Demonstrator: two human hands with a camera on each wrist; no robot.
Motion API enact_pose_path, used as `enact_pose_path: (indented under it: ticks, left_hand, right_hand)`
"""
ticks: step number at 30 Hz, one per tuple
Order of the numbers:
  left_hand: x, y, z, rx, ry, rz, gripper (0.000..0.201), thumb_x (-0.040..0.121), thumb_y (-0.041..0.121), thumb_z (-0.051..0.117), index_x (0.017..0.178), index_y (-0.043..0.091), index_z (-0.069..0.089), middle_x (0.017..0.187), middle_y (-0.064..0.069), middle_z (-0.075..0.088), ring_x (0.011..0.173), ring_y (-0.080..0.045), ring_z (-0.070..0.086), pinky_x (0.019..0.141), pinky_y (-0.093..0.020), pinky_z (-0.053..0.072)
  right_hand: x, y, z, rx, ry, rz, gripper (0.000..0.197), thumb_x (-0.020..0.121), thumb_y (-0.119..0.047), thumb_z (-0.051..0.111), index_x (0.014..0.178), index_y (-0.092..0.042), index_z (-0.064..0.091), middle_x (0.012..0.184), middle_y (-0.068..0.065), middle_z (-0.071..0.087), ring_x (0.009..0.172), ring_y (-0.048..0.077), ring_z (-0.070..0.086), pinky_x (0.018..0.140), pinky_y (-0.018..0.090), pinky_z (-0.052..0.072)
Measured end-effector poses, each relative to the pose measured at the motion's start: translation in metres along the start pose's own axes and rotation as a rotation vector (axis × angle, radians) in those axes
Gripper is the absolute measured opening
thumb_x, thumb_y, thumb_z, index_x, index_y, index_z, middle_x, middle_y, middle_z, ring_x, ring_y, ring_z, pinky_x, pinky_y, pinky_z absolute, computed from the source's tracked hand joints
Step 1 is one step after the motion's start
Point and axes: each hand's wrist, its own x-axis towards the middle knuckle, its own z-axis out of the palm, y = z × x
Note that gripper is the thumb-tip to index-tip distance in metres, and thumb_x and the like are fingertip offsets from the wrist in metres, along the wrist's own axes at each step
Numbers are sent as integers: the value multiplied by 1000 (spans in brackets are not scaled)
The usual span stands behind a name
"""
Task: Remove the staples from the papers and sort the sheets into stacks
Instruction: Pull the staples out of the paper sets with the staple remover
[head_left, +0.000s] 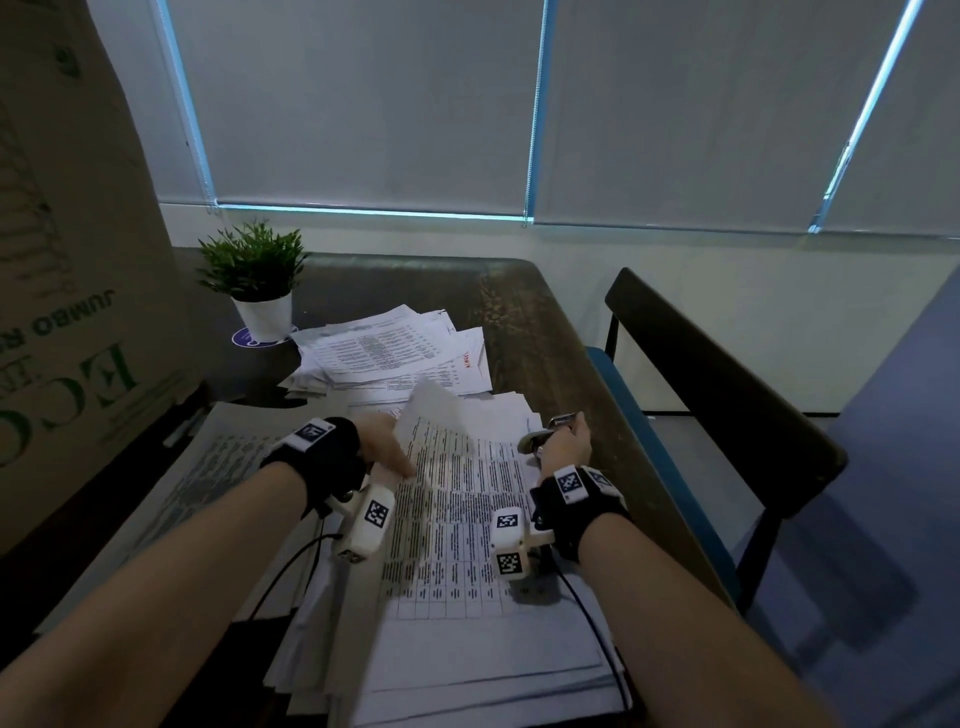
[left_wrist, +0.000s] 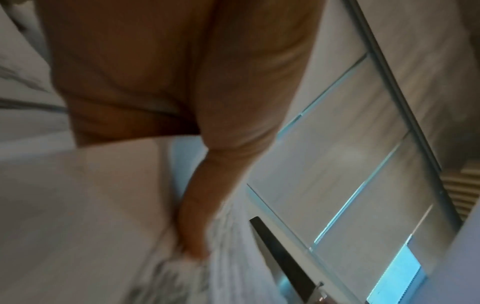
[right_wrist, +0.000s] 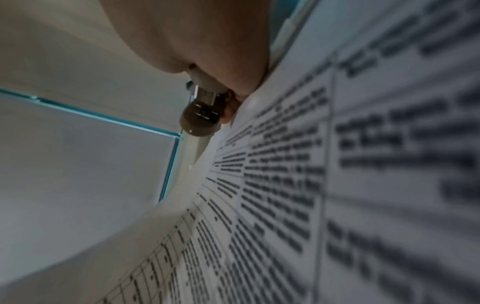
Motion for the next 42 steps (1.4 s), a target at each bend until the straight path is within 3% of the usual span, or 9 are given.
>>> enact_pose_path:
  ticks: [7, 13, 18, 22, 26, 28, 34, 38, 42]
  left_hand:
    - [4, -17, -57, -306, 338, -35, 74, 35, 35, 96, 99, 9, 70, 98, -11, 72, 91, -29, 69, 87, -45, 54]
    - [-20, -9, -96, 73, 638, -92, 55, 76, 24, 79, 118, -3, 57, 118, -20, 62, 107, -33, 58, 90, -37, 47]
    - [-11, -38, -91, 68, 531, -62, 43, 79, 11, 74, 117, -1, 57, 119, -21, 61, 110, -34, 57, 88, -37, 44]
    - [1, -46, -77, -83, 311, -24, 33, 82, -8, 59, 114, -1, 57, 115, -25, 61, 89, -31, 60, 75, -31, 50]
    - [5, -44, -52, -3, 155, -121, 26, 85, 4, 58, 106, 13, 46, 81, -12, 54, 65, -23, 52, 53, -21, 45]
    - [14, -49, -49, 177, 218, -77, 35, 81, 13, 60, 111, 18, 44, 90, -12, 59, 73, -24, 58, 60, -31, 52]
    - [6, -22, -28, 420, 449, 85, 23, 89, 14, 51, 109, 6, 58, 111, -13, 61, 105, -30, 58, 84, -34, 47]
    - [-8, -3, -16, 469, 306, 167, 33, 96, 27, 44, 127, 17, 50, 120, -10, 59, 101, -24, 55, 78, -28, 41]
    - [-18, 1, -5, 414, 46, 229, 86, 83, 61, 53, 150, 37, 4, 156, 0, 21, 137, -26, 32, 112, -39, 28]
  right_hand:
    - [-6, -17, 18, 131, -96, -92, 52, 101, -8, 39, 149, -30, 37, 148, 6, 44, 132, 28, 48, 112, 44, 38]
    - [-7, -5, 45, 206, -261, -6, 49, 102, -6, 41, 147, -25, 40, 138, 14, 52, 95, 24, 59, 67, 29, 53]
    - [-6, 30, 46, 7, -374, -33, 40, 102, -22, 41, 134, -45, 44, 118, 26, 60, 67, 28, 56, 47, 29, 44]
    - [1, 39, 41, 28, -378, -23, 42, 98, -27, 48, 133, -50, 40, 122, 25, 60, 88, 38, 65, 49, 29, 44]
    - [0, 35, 31, 52, -321, -20, 27, 102, -22, 49, 127, -28, 43, 101, 26, 65, 63, 31, 62, 47, 30, 44]
    - [4, 36, 30, 54, -326, -52, 20, 102, -22, 49, 117, -11, 56, 83, 17, 59, 50, 22, 54, 45, 28, 42]
    - [-2, 39, 36, -114, -259, -177, 46, 100, -29, 54, 142, -13, 46, 131, 11, 58, 114, 28, 57, 71, 24, 50]
    - [4, 46, 38, -71, -265, -158, 45, 97, -32, 58, 138, -16, 52, 127, 11, 61, 114, 29, 59, 95, 40, 50]
    - [8, 50, 39, 42, -279, -109, 45, 91, -35, 61, 131, -17, 57, 120, 12, 66, 108, 31, 63, 97, 51, 52]
